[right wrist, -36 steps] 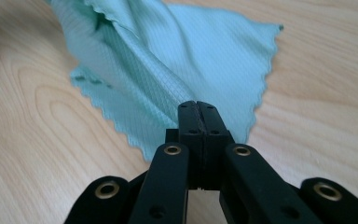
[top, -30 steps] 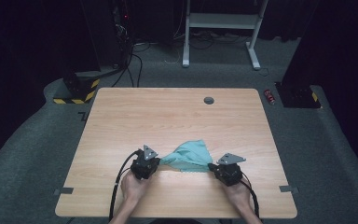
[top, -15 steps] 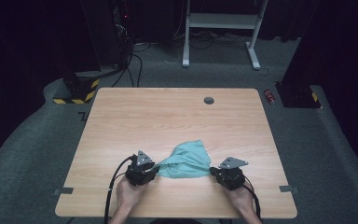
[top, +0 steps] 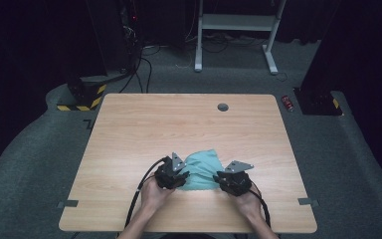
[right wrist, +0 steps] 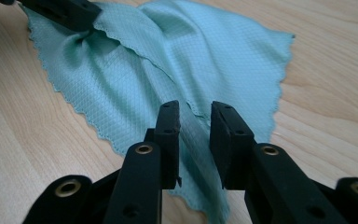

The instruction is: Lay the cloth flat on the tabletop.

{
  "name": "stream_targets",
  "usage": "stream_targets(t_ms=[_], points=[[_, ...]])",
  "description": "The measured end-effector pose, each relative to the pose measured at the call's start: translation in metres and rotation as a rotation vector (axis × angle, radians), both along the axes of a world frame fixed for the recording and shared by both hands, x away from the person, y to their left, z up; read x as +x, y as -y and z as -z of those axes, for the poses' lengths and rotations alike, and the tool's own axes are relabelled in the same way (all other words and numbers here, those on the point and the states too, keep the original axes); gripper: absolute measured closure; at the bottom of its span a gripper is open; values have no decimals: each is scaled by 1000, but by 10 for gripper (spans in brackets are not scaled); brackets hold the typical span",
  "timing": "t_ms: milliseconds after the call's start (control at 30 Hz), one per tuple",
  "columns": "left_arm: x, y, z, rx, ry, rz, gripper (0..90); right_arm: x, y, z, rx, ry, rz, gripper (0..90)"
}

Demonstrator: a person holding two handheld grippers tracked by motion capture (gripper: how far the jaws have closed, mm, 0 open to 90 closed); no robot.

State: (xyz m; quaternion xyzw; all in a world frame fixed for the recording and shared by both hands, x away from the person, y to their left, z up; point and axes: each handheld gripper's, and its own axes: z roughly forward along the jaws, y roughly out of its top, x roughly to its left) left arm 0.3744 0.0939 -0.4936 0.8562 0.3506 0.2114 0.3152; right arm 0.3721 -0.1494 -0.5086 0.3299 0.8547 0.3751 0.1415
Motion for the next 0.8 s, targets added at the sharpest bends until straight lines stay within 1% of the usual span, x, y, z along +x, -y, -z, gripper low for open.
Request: stream_targets(t_ms=[33,67,100,133,200,267,300,333,367,400,467,533,600,667,700,733,767,800], points=[[2,2,2,1,-7,-7,576,2,-3,2,1,-10,-3,747],[4,3,4,1,-12,-12,576,2,-3,2,1,-10,-3,747],[6,3,5,0,-17,-17,589,5,-5,3,-6,-19,-6,779],[7,3,6,-4,-23,-21,589,5,-5,3,-6,-19,-6,779],[9,2,7,4,-24,-13,630,6,-6,4,-10,-26,-15,834],[10,1,8,9,-35,-10,708,7,-6,4,-13,-28,-18,887],[11,1,8,4,-43,-7,799,7,-6,4,-11,-28,-20,892],[11,0,9,2,-52,-3,848,6,-6,4,-10,-24,-27,899],[11,-1,8,5,-51,-2,848,6,-6,4,-10,-24,-27,899],[11,-1,8,7,-49,-3,869,6,-6,4,-8,-23,-28,900],[11,-3,6,5,-47,-14,879,6,-5,3,-4,-19,-27,900],[11,-7,3,-11,-43,-33,882,5,-3,1,-2,-12,-23,900],[12,-15,0,-35,-43,-58,883,3,1,-2,-9,12,-11,900],[13,-25,-2,-80,-65,-96,884,3,7,-4,-10,22,8,900],[14,-30,-3,-84,-72,-114,884,3,7,-4,-10,22,8,900],[13,-35,-3,-79,-75,-129,884,3,11,-4,-11,24,19,900],[13,-40,-2,-84,-87,-134,884,3,15,-4,-12,23,27,900],[12,-45,0,-109,-104,-134,883,3,19,-4,-2,16,30,900]])
